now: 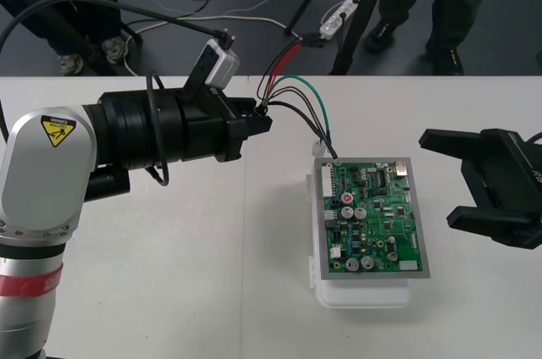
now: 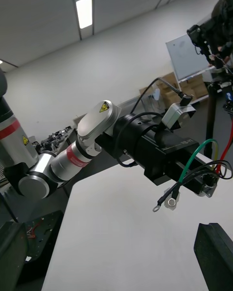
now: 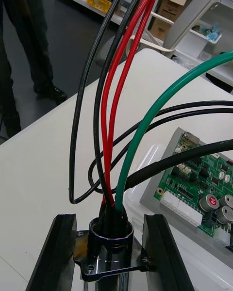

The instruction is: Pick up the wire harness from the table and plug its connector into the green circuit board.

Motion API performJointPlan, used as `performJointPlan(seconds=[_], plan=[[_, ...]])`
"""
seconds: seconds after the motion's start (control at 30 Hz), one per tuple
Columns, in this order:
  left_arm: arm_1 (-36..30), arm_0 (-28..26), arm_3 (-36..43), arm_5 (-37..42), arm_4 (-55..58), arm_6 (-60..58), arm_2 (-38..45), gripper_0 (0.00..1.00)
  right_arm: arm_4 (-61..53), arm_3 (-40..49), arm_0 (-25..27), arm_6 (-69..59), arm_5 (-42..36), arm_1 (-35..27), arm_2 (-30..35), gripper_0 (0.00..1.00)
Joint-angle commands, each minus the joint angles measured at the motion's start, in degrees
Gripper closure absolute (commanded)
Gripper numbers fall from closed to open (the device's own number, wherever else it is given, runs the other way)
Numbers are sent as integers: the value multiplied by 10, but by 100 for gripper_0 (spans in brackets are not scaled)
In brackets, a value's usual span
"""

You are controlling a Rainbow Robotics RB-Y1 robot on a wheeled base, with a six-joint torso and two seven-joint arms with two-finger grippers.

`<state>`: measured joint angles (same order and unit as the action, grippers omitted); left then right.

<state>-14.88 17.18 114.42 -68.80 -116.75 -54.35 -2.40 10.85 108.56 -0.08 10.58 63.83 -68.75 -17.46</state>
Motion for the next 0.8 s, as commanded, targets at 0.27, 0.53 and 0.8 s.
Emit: performJointPlan(seconds=[0.27,0.53,0.8], plan=[[-14,18,6,32,6,6,-10,100,51,162,125,-142,-141,1,159,0],[-14,15,6,32,6,6,-10,100,87,232,125,-204,-267,7,159,0],[-13,12,6,32,6,6,-9,100,148,305,118,-310,-390,11,159,0]])
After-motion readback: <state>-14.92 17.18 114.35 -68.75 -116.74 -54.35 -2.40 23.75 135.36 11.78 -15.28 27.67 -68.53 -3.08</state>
